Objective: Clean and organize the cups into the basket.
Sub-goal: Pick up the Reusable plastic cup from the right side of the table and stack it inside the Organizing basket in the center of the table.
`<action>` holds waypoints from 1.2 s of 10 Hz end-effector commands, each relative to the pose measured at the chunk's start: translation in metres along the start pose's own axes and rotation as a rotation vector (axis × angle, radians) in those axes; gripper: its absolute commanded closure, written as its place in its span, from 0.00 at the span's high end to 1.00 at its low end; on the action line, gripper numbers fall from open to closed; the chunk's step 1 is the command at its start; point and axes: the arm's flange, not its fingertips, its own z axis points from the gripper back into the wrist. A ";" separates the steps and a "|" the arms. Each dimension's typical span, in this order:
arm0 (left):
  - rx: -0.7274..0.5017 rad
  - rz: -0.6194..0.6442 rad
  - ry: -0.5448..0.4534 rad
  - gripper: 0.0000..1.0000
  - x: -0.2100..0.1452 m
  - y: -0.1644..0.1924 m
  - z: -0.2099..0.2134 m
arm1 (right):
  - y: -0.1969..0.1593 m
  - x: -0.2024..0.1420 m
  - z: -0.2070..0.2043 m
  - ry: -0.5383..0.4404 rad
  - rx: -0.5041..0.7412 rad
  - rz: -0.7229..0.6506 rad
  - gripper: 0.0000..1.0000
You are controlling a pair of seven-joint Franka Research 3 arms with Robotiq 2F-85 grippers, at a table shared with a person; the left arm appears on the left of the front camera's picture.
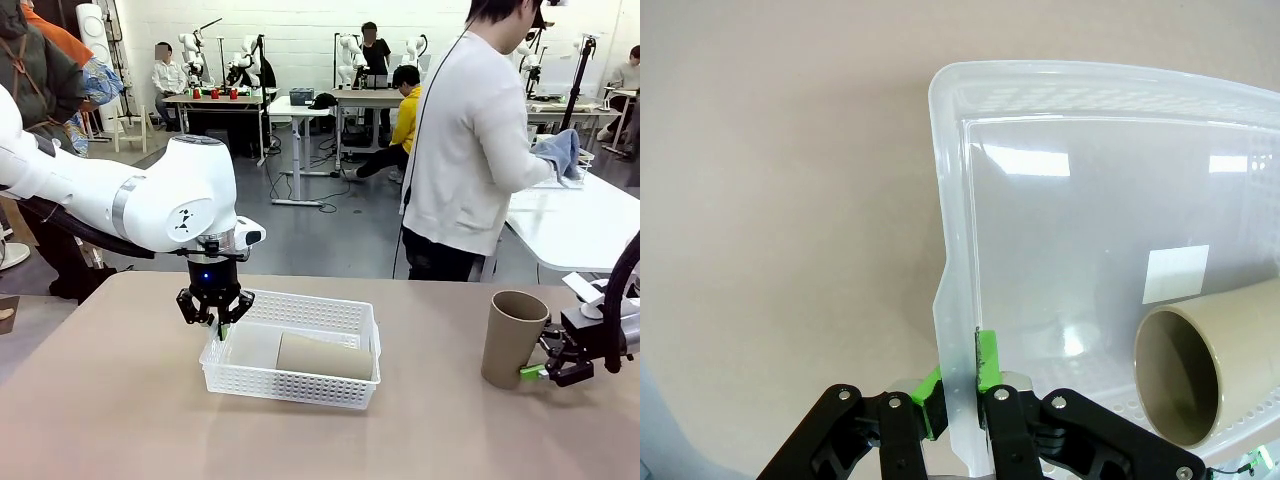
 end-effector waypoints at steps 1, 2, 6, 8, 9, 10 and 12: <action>-0.002 0.000 -0.006 0.00 0.001 -0.001 0.000 | -0.001 0.002 -0.010 0.018 0.008 -0.026 1.00; -0.002 0.000 -0.006 0.00 0.001 -0.001 0.000 | -0.002 0.005 -0.015 -0.002 0.011 -0.021 1.00; -0.002 0.000 -0.006 0.00 0.001 -0.001 0.000 | -0.002 0.005 -0.012 -0.045 0.048 -0.040 0.41; -0.002 0.000 -0.006 0.00 0.001 -0.001 0.000 | 0.000 0.004 -0.010 -0.047 0.052 -0.041 0.36; -0.002 0.000 -0.006 0.00 0.001 -0.001 0.000 | 0.003 0.012 -0.008 -0.067 0.034 -0.045 0.00; -0.002 0.000 -0.006 0.00 0.001 -0.001 0.000 | 0.007 0.034 -0.002 -0.117 0.036 -0.049 0.17; -0.002 0.000 -0.006 0.00 0.001 -0.001 0.000 | 0.019 0.110 0.015 -0.132 0.053 -0.196 0.17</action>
